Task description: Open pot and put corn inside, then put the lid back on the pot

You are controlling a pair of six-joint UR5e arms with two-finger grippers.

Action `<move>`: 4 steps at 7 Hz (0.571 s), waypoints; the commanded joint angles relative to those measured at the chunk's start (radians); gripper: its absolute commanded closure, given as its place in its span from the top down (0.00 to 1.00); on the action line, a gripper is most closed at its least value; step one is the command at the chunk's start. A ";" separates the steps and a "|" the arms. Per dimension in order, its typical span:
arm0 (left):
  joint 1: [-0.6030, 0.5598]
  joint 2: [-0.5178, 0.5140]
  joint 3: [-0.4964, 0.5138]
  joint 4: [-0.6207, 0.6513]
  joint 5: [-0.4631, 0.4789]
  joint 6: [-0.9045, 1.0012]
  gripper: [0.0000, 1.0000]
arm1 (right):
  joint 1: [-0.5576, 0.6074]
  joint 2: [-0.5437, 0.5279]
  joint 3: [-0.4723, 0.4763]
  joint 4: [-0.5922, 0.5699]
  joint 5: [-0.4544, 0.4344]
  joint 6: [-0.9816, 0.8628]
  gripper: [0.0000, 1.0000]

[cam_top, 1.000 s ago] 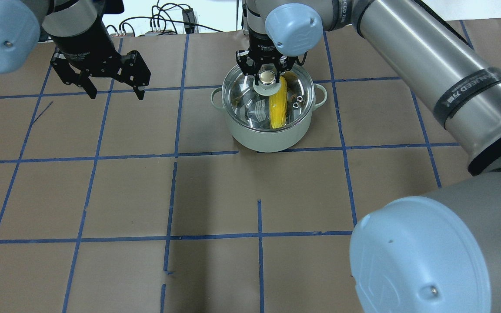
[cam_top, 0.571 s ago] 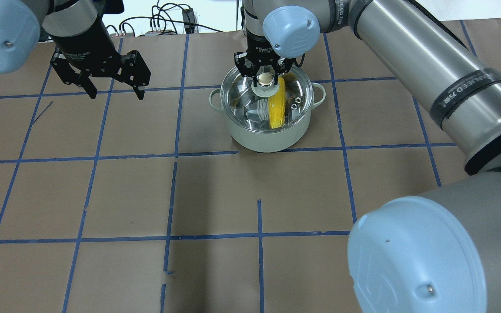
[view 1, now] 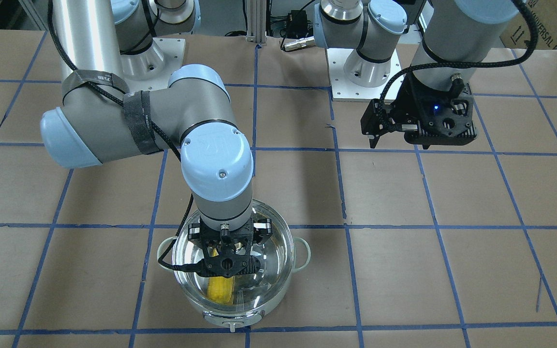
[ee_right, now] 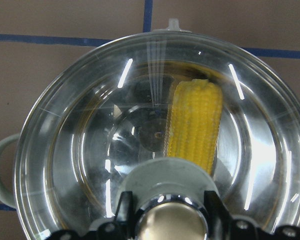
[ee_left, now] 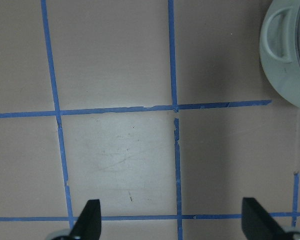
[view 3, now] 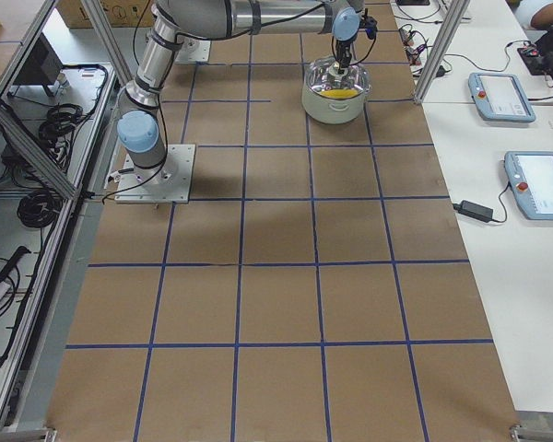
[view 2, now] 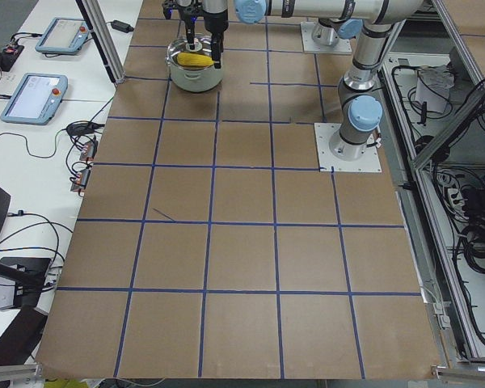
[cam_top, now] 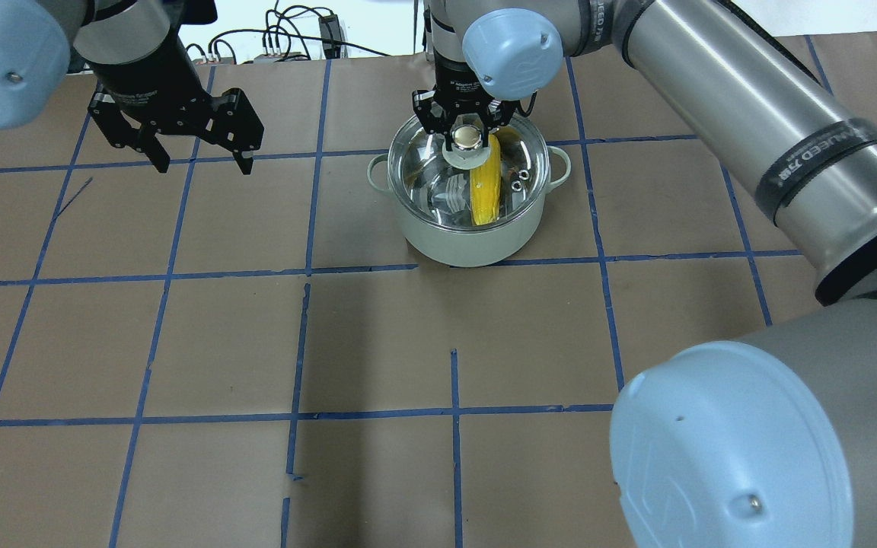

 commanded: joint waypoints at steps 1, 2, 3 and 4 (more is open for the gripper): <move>0.000 -0.001 0.002 0.000 0.000 0.000 1.00 | -0.003 0.000 -0.002 0.000 -0.001 0.000 0.20; 0.000 -0.001 0.002 0.000 0.000 0.000 1.00 | -0.002 0.001 -0.002 -0.012 -0.010 -0.002 0.87; 0.000 -0.001 0.002 0.000 0.000 0.000 1.00 | -0.001 0.000 -0.005 -0.031 -0.015 -0.005 0.98; 0.000 -0.001 0.002 0.000 0.000 0.000 1.00 | -0.005 -0.002 -0.005 -0.035 -0.013 -0.009 0.99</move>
